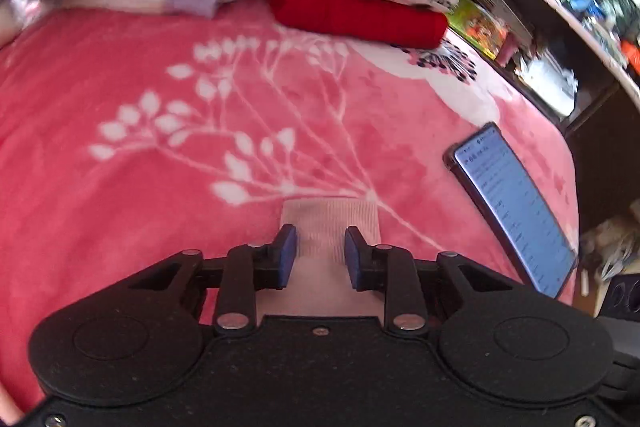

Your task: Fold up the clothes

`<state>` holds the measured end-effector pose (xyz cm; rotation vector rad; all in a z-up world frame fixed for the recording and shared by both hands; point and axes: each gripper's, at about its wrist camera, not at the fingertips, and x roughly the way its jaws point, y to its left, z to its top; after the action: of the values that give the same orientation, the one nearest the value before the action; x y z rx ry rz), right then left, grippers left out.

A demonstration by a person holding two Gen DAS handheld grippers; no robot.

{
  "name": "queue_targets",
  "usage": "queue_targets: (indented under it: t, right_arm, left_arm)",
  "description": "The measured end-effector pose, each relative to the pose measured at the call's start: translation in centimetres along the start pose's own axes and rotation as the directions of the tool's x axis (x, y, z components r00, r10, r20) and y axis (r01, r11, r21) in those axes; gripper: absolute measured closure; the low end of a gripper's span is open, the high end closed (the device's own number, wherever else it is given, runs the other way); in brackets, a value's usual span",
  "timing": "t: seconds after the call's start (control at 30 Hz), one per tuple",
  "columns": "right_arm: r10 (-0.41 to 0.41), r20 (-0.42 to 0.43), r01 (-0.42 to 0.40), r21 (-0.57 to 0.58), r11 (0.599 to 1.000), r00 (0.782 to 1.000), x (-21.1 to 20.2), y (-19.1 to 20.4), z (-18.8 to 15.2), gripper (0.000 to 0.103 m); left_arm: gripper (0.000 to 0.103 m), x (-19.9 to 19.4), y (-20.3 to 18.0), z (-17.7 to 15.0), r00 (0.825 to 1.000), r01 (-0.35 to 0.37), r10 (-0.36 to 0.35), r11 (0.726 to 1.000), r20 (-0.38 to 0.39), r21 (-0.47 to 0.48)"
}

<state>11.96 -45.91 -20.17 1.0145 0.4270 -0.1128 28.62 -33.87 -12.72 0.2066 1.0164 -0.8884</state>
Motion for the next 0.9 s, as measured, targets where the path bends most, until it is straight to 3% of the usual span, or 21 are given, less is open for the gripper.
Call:
queue_targets:
  t: [0.13,0.3,0.43,0.47,0.57,0.67,0.73,0.83,0.9]
  right_arm:
    - [-0.011,0.004,0.011,0.004,1.0,1.0,-0.2,-0.1,-0.1,0.084]
    - [-0.01,0.053,0.004,0.098,0.995,0.999,-1.3,-1.1,-0.2,0.084]
    - [-0.017,0.066,0.009,0.123,0.992,0.998,-1.5,-1.3,-0.3,0.083]
    - [-0.012,0.064,0.005,0.118,0.993,0.998,-1.5,-1.2,-0.2,0.08]
    - [0.001,0.059,-0.007,0.103,0.995,0.998,-1.6,-0.9,-0.2,0.073]
    - [0.013,0.06,-0.021,0.127,0.992,0.998,-1.8,-1.1,-0.1,0.072]
    - [0.017,0.065,-0.026,0.154,0.988,0.998,-2.1,-1.3,0.1,0.07]
    - [0.032,0.076,-0.045,0.168,0.985,0.997,-2.8,-1.1,0.4,0.057]
    - [0.036,0.087,-0.048,0.144,0.988,0.996,-3.6,-0.8,0.7,0.048]
  left_arm:
    - [0.079,-2.0,-0.5,0.3,0.998,0.034,-0.035,0.999,0.053,0.019]
    - [0.079,1.3,-2.8,-0.7,0.999,-0.032,0.034,0.985,-0.008,0.167]
    - [0.079,-2.5,-1.3,-0.4,0.996,0.021,-0.026,0.998,0.091,0.056]
    - [0.079,-3.8,-0.8,-0.7,0.992,0.01,-0.014,0.999,0.123,0.035]
    - [0.079,-7.3,0.4,-2.1,0.984,-0.035,0.036,0.999,0.175,-0.008]
    - [0.074,-8.8,-0.5,-3.5,0.979,-0.108,0.104,0.994,0.177,0.011]
    - [0.055,-8.7,-2.7,-4.7,0.972,-0.175,0.159,0.981,0.173,0.083]
    - [0.054,-7.7,-6.2,-7.0,0.962,-0.242,0.208,0.949,0.178,0.2]
    - [0.054,-6.2,-8.6,-8.4,0.936,-0.336,0.283,0.897,0.211,0.286]
